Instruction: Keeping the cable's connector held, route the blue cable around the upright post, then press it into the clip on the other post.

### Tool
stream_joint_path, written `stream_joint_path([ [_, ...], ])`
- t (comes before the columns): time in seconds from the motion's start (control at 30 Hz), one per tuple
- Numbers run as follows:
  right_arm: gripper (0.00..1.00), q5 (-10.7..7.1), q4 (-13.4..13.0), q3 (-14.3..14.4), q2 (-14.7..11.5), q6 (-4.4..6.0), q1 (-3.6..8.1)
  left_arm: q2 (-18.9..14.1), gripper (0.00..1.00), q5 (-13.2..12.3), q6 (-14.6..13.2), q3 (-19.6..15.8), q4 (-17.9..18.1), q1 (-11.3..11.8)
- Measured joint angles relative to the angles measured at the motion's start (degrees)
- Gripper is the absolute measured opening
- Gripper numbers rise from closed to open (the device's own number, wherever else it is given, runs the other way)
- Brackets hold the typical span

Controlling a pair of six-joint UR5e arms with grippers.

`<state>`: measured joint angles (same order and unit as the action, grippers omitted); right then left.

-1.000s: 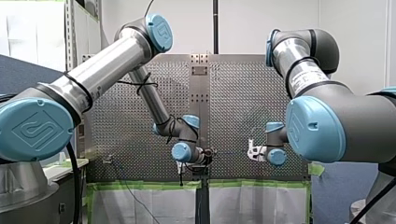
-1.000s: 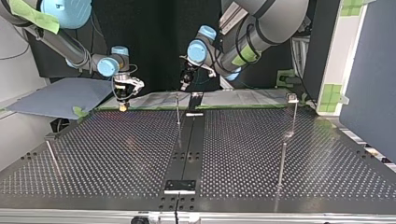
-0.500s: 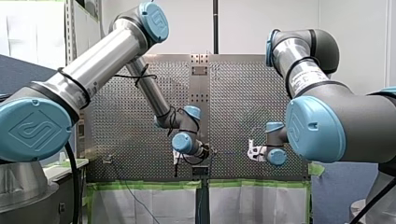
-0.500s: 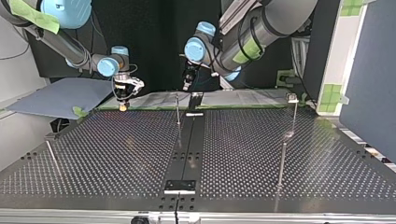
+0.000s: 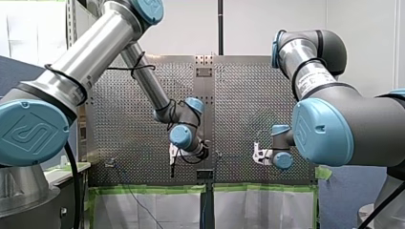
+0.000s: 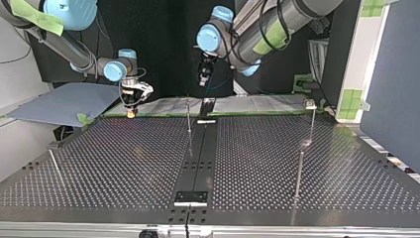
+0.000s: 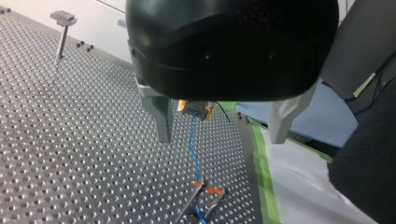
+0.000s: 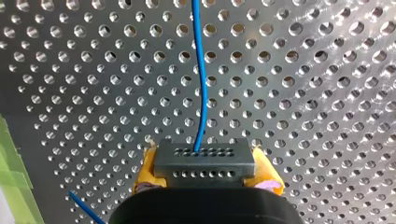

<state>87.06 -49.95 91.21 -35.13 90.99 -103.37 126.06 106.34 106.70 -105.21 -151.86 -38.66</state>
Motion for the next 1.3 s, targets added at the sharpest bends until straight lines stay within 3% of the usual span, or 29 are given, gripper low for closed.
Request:
stream_joint_path([
  [0.27, 0.0, -0.12, 0.02, 0.01, 0.0, 0.34, -0.17, -4.74, 1.0, 0.7, 0.76, -4.74, -2.45, -0.17],
  [0.87, 0.0, -1.75, 0.02, 0.0, 0.0, 1.23, -0.56, -15.88, 1.0, 0.77, 0.7, -15.75, -3.25, -0.76],
  [1.17, 0.0, -1.8, -0.11, -0.01, 0.0, 1.13, -0.83, -20.69, 1.0, 0.84, 0.69, -16.82, -3.2, -0.9],
  [1.3, 0.0, -1.8, -0.14, -0.01, 0.0, 1.07, -0.83, -21.33, 1.0, 0.84, 0.69, -16.83, -3.19, -0.91],
])
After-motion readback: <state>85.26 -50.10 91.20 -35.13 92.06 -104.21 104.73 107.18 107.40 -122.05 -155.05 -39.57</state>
